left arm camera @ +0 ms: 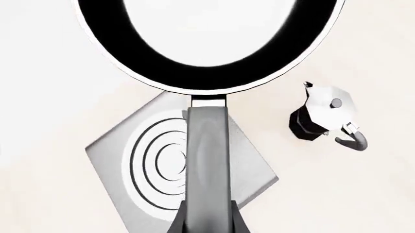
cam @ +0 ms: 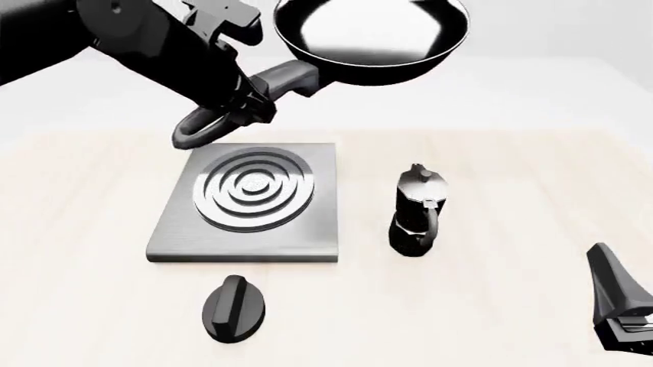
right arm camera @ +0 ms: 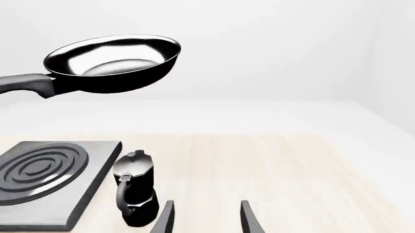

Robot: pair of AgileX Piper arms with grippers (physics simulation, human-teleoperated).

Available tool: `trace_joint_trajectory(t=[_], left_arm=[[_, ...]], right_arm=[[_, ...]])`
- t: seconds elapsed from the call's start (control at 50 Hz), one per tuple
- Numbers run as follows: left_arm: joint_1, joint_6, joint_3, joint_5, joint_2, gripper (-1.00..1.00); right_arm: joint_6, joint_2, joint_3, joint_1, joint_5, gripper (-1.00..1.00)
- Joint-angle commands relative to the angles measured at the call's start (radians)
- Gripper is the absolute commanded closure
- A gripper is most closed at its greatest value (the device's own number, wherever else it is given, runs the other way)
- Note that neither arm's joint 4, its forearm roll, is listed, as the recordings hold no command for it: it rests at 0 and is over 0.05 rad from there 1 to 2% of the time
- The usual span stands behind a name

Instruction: Put the frying pan on the stove.

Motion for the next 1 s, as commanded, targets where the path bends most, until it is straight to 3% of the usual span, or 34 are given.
trace_joint_trajectory(t=[0.02,0.1,0.18,0.22,0.3,0.32,0.34,0.4,0.44,0.52,0.64,0.66,0.72,0.78,0.84,0.9,1.0], left_arm=[[0.061,-0.046,0.052,-0.011,-0.103,1.0],[0.063,-0.063,0.089,-0.009,-0.136,1.0],[0.117,-0.033,0.124,-0.016,-0.152,1.0],[0.082,-0.086,0.143,-0.03,-0.175,1.0],[0.145,-0.052,0.191,-0.05,-0.188,1.0],[0.087,-0.099,0.21,-0.059,-0.208,1.0],[0.083,-0.118,0.225,-0.064,-0.216,1.0],[0.152,-0.069,0.276,-0.084,-0.24,1.0],[0.142,-0.115,0.312,-0.096,-0.259,1.0],[0.161,-0.117,0.348,-0.103,-0.287,1.0],[0.215,-0.097,0.395,-0.112,-0.332,1.0],[0.257,-0.041,0.426,-0.118,-0.341,1.0],[0.248,-0.078,0.453,-0.135,-0.369,1.0],[0.269,-0.053,0.48,-0.148,-0.371,1.0],[0.269,-0.074,0.495,-0.156,-0.383,1.0],[0.301,-0.03,0.524,-0.164,-0.387,1.0],[0.302,-0.023,0.554,-0.188,-0.403,1.0]], right_arm=[[0.0,0.0,0.0,0.0,0.0,-1.0],[0.0,0.0,0.0,0.0,0.0,-1.0],[0.0,0.0,0.0,0.0,0.0,-1.0],[0.0,0.0,0.0,0.0,0.0,-1.0],[0.0,0.0,0.0,0.0,0.0,-1.0],[0.0,0.0,0.0,0.0,0.0,-1.0],[0.0,0.0,0.0,0.0,0.0,-1.0],[0.0,0.0,0.0,0.0,0.0,-1.0],[0.0,0.0,0.0,0.0,0.0,-1.0],[0.0,0.0,0.0,0.0,0.0,-1.0],[0.0,0.0,0.0,0.0,0.0,-1.0],[0.0,0.0,0.0,0.0,0.0,-1.0],[0.0,0.0,0.0,0.0,0.0,-1.0],[0.0,0.0,0.0,0.0,0.0,-1.0],[0.0,0.0,0.0,0.0,0.0,-1.0],[0.0,0.0,0.0,0.0,0.0,-1.0],[0.0,0.0,0.0,0.0,0.0,-1.0]])
